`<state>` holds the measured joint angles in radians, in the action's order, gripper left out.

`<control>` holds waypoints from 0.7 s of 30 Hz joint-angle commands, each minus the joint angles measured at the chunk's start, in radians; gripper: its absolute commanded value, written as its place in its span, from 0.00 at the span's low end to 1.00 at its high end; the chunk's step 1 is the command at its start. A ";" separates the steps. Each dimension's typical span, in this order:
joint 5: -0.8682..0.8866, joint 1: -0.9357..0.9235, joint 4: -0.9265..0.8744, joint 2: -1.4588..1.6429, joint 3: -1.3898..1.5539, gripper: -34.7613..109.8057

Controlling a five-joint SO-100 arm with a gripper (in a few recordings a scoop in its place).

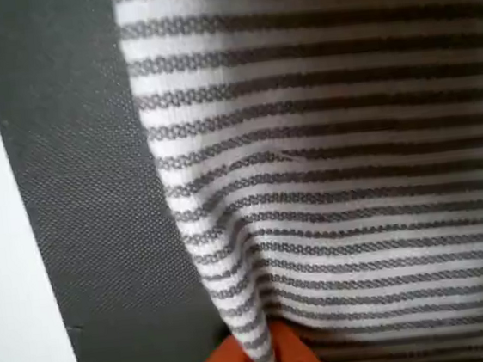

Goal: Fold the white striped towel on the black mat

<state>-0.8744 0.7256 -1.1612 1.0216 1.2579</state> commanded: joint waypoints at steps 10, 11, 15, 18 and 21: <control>0.023 0.029 -0.095 0.101 -0.152 0.24; 0.029 0.046 -0.112 0.092 -0.184 0.24; 0.060 0.103 -0.163 0.054 -0.305 0.24; 0.071 0.110 -0.209 0.055 -0.336 0.24; 0.052 0.084 -0.181 0.083 -0.262 0.24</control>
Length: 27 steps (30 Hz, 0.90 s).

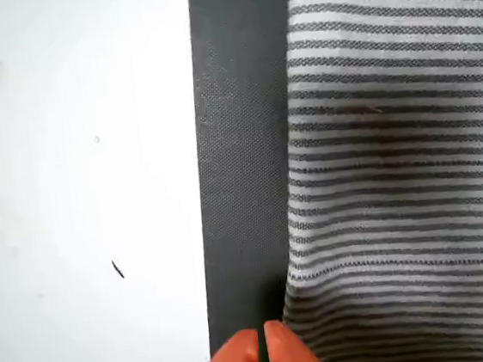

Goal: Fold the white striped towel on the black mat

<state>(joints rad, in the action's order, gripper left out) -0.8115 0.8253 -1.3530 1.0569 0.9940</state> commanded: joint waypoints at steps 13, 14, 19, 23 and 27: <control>-0.094 -0.124 0.120 0.046 0.209 0.35; -0.094 -0.124 0.123 0.040 0.213 0.33; -0.121 -0.129 0.172 0.032 0.287 0.24; -0.132 -0.155 0.169 0.058 0.304 0.24; -0.147 -0.192 0.103 0.118 0.272 0.24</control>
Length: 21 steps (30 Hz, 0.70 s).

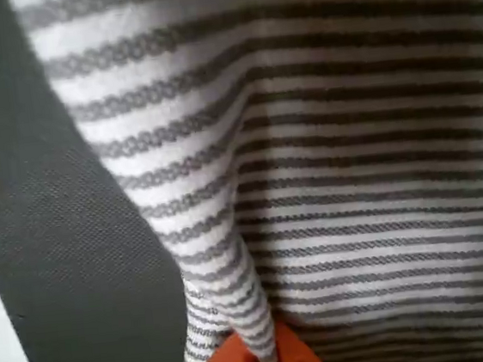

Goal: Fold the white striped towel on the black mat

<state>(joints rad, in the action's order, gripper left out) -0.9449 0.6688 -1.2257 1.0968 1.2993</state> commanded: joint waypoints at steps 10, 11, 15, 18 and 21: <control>-0.107 -0.166 -0.247 0.281 -0.107 0.24; -0.114 -0.183 -0.272 0.296 -0.121 0.24; -0.169 -0.268 -0.377 0.364 -0.172 0.24; -0.219 -0.348 -0.436 0.413 -0.193 0.24; -0.276 -0.420 -0.454 0.462 -0.161 0.24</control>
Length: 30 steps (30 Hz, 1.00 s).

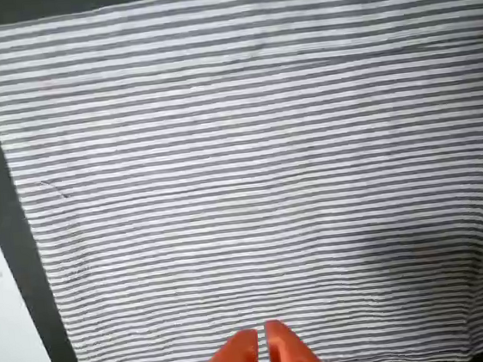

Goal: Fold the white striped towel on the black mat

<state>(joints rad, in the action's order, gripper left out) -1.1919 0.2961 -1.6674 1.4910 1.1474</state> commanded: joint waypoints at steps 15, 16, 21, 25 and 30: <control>0.247 0.344 0.388 -0.054 0.290 0.41; 0.253 0.347 0.396 -0.074 0.285 0.41; 0.285 0.373 0.480 -0.178 0.291 0.41; 0.314 0.396 0.522 -0.259 0.262 0.41; 0.307 0.399 0.529 -0.307 0.258 0.36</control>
<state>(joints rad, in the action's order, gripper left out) -0.8790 0.6934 -1.1474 1.1796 1.4373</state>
